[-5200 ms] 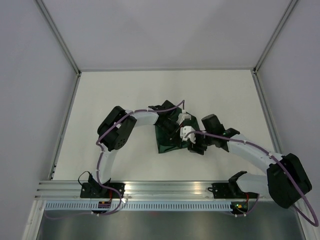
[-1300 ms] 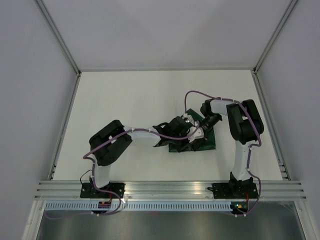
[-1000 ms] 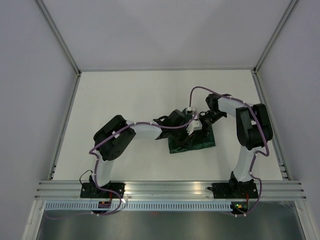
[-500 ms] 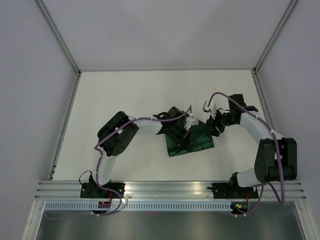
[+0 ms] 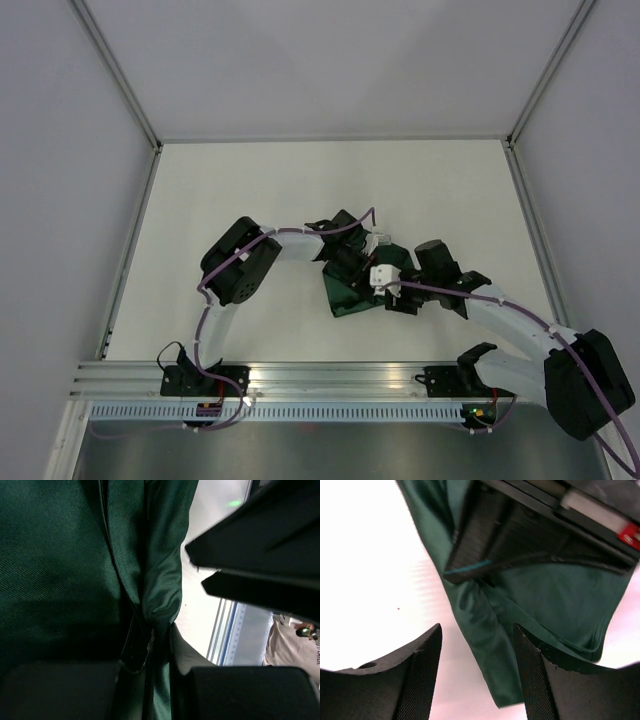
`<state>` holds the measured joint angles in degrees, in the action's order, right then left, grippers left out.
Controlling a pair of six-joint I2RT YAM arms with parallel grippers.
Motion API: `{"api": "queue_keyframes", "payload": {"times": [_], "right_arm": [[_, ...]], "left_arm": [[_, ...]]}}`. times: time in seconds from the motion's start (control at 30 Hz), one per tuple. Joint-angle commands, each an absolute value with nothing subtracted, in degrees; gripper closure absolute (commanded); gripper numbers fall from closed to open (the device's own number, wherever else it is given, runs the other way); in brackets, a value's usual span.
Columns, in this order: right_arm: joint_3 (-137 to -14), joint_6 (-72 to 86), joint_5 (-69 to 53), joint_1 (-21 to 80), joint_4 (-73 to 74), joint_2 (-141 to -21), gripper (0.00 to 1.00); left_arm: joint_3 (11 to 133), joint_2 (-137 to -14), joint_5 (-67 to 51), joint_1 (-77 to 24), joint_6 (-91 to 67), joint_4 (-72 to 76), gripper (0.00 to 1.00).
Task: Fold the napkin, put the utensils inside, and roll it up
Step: Roll the napkin at the center of the board.
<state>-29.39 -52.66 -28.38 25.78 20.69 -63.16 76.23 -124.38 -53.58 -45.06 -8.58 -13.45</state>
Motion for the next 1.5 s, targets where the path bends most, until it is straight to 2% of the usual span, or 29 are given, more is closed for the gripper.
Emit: {"api": "queue_keyframes", "payload": {"times": [0.0, 0.33, 0.5, 0.6, 0.63, 0.7, 0.77, 0.87, 1.17, 1.33, 1.47], "right_arm": [[-26.82, -51.94, -21.63, 31.62, 11.96, -61.35, 0.35], [-22.59, -50.98, -12.14, 42.8, 4.67, -65.91, 0.35], [-21.01, -51.68, -8.53, 43.94, 1.15, -68.73, 0.4], [-20.92, -51.5, -8.17, 43.95, 1.84, -69.34, 0.53], [-20.92, -51.42, -8.17, 43.86, 2.02, -69.52, 0.6], [-20.92, -51.5, -8.26, 43.86, 2.81, -69.78, 0.66], [-21.27, -51.5, -8.7, 43.86, 4.12, -70.13, 0.72], [-22.75, -50.71, -10.63, 43.94, 7.01, -70.49, 0.81], [-27.59, -49.83, -19.85, 41.32, 14.75, -72.51, 0.84], [-31.54, -52.03, -26.88, 37.27, 19.77, -75.32, 0.85], [-35.06, -54.93, -32.16, 32.45, 25.73, -80.93, 0.86]], "left_arm": [[74.97, -129.11, -46.85, -45.0, -8.79, -21.09, 0.98], [74.97, -129.81, -47.98, -44.74, -7.21, -21.36, 0.98], [74.53, -129.29, -48.69, -44.65, -6.07, -21.62, 0.98], [73.74, -128.24, -48.95, -44.74, -5.45, -21.45, 0.96], [73.39, -127.88, -48.96, -44.65, -5.45, -21.45, 0.94], [73.13, -126.4, -48.69, -44.56, -5.71, -21.01, 0.9], [72.6, -125.42, -48.43, -44.12, -6.41, -20.4, 0.8], [71.72, -122.79, -48.08, -43.25, -8.34, -18.64, 0.73], [66.54, -108.56, -42.37, -39.12, -17.49, -9.32, 0.69], [61.11, -99.95, -32.36, -38.15, -22.32, -4.41, 0.7], [52.85, -88.64, -23.84, -38.41, -23.64, 7.51, 0.7]]}}
